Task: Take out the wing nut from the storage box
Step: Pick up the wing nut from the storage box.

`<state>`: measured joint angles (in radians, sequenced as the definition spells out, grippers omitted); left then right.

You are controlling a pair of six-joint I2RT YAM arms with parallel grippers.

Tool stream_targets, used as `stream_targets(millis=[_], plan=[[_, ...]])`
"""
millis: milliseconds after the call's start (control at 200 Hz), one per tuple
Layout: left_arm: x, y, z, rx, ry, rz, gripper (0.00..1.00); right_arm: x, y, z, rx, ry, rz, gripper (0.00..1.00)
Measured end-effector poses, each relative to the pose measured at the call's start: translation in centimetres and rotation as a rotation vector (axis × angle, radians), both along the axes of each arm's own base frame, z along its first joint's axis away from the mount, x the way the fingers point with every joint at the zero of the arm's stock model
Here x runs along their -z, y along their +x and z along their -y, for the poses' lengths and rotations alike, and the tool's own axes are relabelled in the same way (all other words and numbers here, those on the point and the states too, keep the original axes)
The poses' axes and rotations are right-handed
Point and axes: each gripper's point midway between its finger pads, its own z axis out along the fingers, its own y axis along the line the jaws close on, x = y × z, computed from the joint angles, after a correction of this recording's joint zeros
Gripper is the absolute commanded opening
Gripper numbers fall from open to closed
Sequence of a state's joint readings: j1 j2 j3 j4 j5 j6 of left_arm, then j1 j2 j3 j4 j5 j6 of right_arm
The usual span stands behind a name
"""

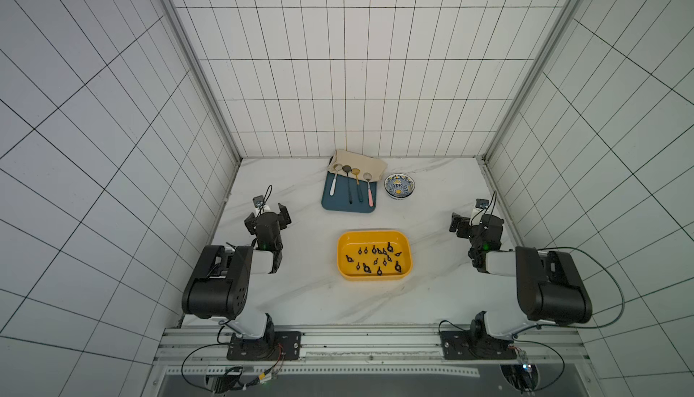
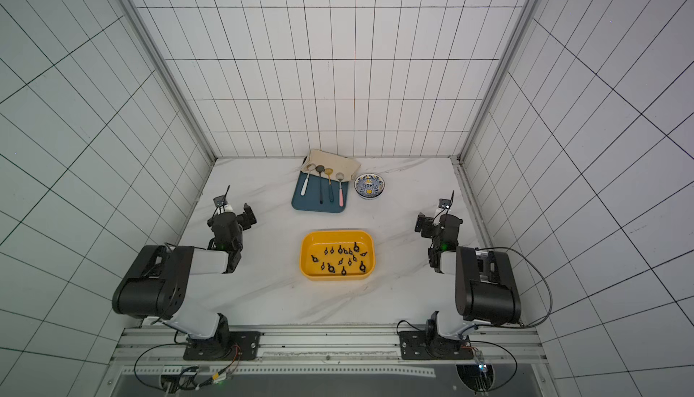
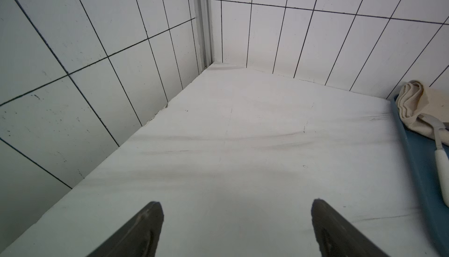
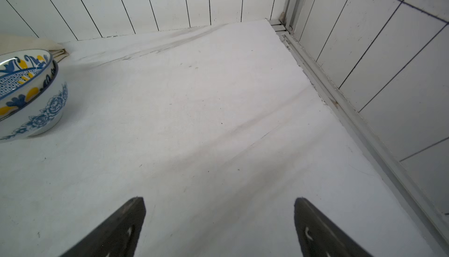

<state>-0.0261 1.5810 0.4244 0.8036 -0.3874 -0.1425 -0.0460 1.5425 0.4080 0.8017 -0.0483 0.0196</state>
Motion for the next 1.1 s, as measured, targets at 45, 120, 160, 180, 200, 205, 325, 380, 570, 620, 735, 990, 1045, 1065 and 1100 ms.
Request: stream_targets(millis=[45,120,160,180,200,205,325,380,570,620,735,990,1045,1065,1100], plan=[[0.0,0.0,0.0,-0.001,0.0,0.0,0.98,0.0,0.0,0.0,0.0,0.0,0.0,0.99],[0.0,0.0,0.0,-0.001,0.0,0.0,0.98,0.0,0.0,0.0,0.0,0.0,0.0,0.99],[0.0,0.0,0.0,-0.001,0.0,0.0,0.98,0.0,0.0,0.0,0.0,0.0,0.0,0.99],[0.0,0.0,0.0,-0.001,0.0,0.0,0.98,0.0,0.0,0.0,0.0,0.0,0.0,0.99],[0.0,0.0,0.0,-0.001,0.0,0.0,0.98,0.0,0.0,0.0,0.0,0.0,0.0,0.99],[0.0,0.0,0.0,-0.001,0.0,0.0,0.98,0.0,0.0,0.0,0.0,0.0,0.0,0.99],[0.0,0.0,0.0,-0.001,0.0,0.0,0.98,0.0,0.0,0.0,0.0,0.0,0.0,0.99],[0.0,0.0,0.0,-0.001,0.0,0.0,0.98,0.0,0.0,0.0,0.0,0.0,0.0,0.99],[0.0,0.0,0.0,-0.001,0.0,0.0,0.98,0.0,0.0,0.0,0.0,0.0,0.0,0.99],[0.0,0.0,0.0,-0.001,0.0,0.0,0.98,0.0,0.0,0.0,0.0,0.0,0.0,0.99],[0.0,0.0,0.0,-0.001,0.0,0.001,0.97,0.0,0.0,0.1,0.004,-0.002,0.0,0.99],[-6.9,1.3,2.2,0.004,0.031,0.022,0.98,-4.8,1.0,0.7,0.128,-0.021,-0.065,0.99],[-11.2,1.6,3.7,0.034,0.001,0.076,0.98,-8.6,1.8,0.8,0.19,0.039,-0.055,0.99],[-12.7,1.6,4.2,0.039,-0.02,0.097,0.98,-10.0,2.2,0.7,0.21,0.071,-0.044,0.99],[-15.4,1.5,5.0,0.051,-0.07,0.127,0.98,-12.4,2.6,0.7,0.244,0.13,-0.022,0.99]])
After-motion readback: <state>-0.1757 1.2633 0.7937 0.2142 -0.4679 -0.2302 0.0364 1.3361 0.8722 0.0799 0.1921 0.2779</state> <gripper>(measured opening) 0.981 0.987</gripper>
